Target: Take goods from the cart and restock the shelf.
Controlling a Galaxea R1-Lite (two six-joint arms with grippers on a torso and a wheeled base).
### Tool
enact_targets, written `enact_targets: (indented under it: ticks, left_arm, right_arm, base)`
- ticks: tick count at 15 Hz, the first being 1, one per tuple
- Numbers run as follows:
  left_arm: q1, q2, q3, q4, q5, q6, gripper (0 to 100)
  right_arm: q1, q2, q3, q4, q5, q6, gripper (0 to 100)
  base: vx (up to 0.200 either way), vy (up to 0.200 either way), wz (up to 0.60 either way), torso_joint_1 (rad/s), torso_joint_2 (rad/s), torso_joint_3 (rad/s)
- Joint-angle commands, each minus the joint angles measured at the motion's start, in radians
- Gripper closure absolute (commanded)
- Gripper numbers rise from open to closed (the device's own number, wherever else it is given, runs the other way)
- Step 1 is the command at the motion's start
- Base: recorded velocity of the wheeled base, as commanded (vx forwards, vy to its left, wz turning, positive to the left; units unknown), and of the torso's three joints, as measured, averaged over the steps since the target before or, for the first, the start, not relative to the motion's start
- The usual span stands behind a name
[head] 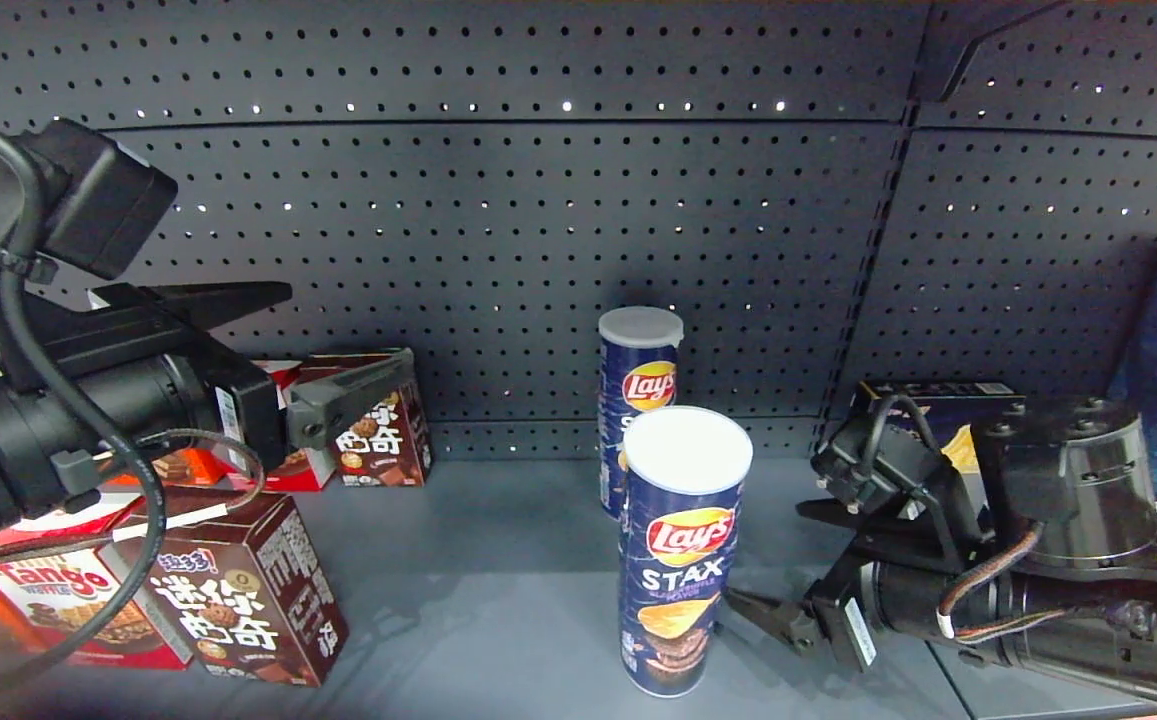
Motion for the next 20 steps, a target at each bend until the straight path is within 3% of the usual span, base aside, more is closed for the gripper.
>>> enact_targets:
  ticks: [1, 14, 20]
  left_arm:
    - [0.000, 0.003, 0.000, -0.001, 0.000, -0.001, 0]
    - [0.014, 0.001, 0.006, -0.001, -0.016, -0.001, 0]
    - [0.014, 0.001, 0.008, -0.001, -0.016, -0.001, 0]
  right_arm:
    - [0.010, 0.017, -0.008, 0.000, -0.007, 0.001, 0]
    - [0.024, 0.040, -0.003, -0.015, -0.007, 0.001, 0]
    - [-0.018, 0.041, -0.011, -0.015, -0.009, 0.001, 0]
  base:
    - [0.000, 0.000, 0.00, 0.000, 0.00, 0.000]
    - [0.000, 0.000, 0.00, 0.000, 0.00, 0.000]
    - [0.000, 0.000, 0.00, 0.000, 0.00, 0.000]
